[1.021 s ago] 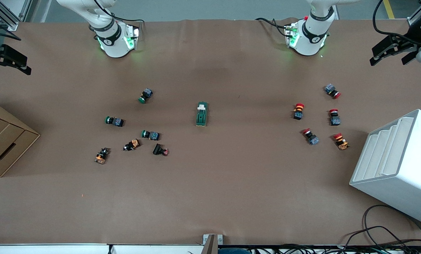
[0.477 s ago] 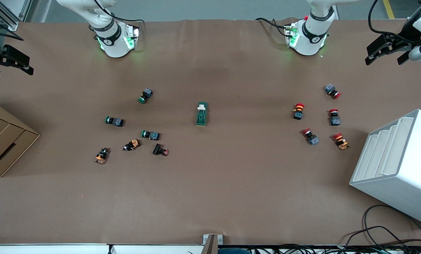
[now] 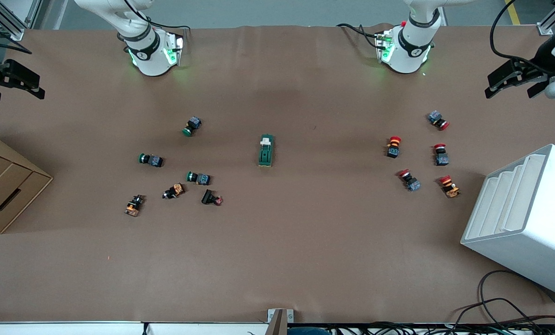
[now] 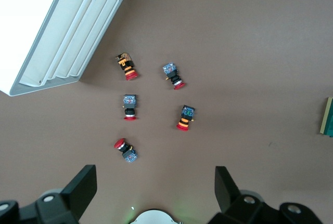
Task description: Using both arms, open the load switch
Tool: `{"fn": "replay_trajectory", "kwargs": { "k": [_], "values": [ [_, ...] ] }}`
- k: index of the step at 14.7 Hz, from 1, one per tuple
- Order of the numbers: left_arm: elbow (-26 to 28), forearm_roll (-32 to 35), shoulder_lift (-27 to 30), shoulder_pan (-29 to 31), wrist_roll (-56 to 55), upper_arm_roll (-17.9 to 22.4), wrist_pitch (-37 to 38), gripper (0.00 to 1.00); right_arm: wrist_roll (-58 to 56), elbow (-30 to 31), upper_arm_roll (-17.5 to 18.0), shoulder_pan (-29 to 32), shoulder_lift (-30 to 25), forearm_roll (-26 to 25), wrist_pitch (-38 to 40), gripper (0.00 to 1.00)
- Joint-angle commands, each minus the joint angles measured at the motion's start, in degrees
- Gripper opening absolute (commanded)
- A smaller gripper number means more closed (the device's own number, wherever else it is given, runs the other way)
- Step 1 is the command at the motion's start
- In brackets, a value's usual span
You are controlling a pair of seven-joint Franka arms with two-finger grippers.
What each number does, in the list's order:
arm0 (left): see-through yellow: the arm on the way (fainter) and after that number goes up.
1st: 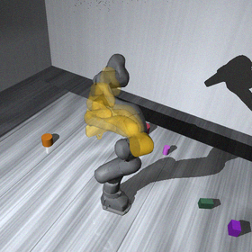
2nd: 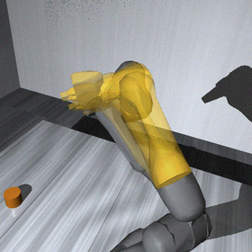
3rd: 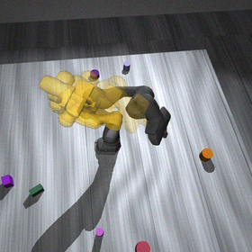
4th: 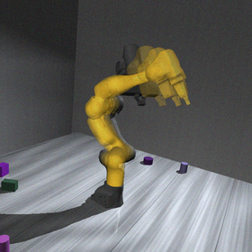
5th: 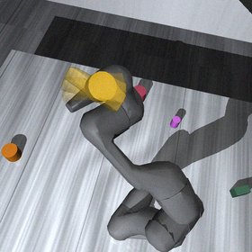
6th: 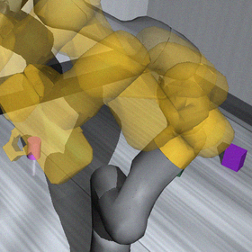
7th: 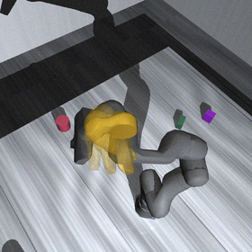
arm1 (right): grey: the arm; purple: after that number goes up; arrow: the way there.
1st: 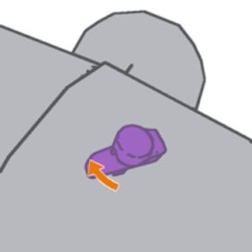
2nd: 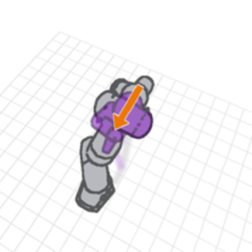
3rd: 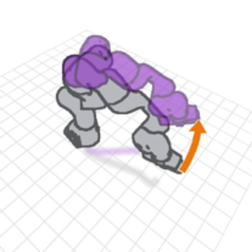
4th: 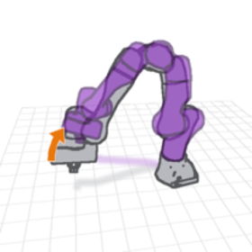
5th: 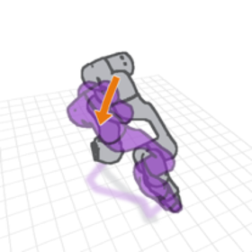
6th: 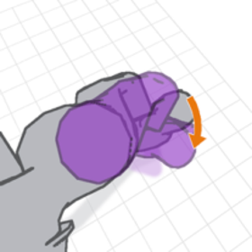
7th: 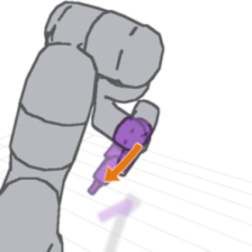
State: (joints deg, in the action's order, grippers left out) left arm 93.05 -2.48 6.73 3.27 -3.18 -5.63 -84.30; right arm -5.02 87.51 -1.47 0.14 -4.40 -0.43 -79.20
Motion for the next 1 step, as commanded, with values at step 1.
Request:
{"fn": "replay_trajectory", "kwargs": {
  "k": [1],
  "values": [
    [-2.17, -0.06, -0.92, 0.33, 0.45, -0.08, 1.59, 1.0, -0.25, 1.97, -0.12, -0.05, -1.84, 0.78, -0.61, 1.0]
  ]
}}
